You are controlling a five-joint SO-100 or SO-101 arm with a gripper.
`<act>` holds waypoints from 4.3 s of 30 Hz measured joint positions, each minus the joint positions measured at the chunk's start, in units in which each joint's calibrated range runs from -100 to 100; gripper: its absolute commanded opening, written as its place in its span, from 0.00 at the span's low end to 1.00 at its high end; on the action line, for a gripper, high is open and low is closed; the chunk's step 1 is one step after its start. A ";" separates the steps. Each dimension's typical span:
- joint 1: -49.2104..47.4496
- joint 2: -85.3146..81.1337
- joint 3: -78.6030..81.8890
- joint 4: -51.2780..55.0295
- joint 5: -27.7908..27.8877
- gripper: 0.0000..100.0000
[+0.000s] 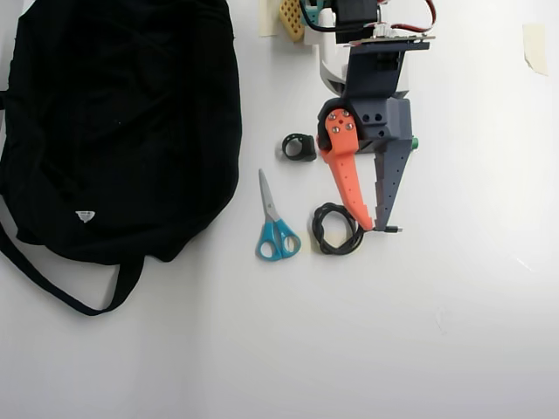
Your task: Put the green marker into the black bag
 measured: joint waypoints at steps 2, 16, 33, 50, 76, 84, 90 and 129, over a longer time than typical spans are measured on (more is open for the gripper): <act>0.00 0.66 0.00 -1.03 0.00 0.03; 1.32 0.66 0.00 -1.37 0.05 0.03; 1.32 0.66 1.02 7.90 -0.10 0.03; -0.15 0.66 -4.01 69.30 -7.33 0.02; -4.56 0.66 -4.09 77.11 -9.62 0.03; -7.64 0.66 -4.09 77.11 -9.96 0.03; -11.02 0.66 -4.09 77.11 -12.45 0.03; -17.12 0.66 1.97 75.74 -16.12 0.02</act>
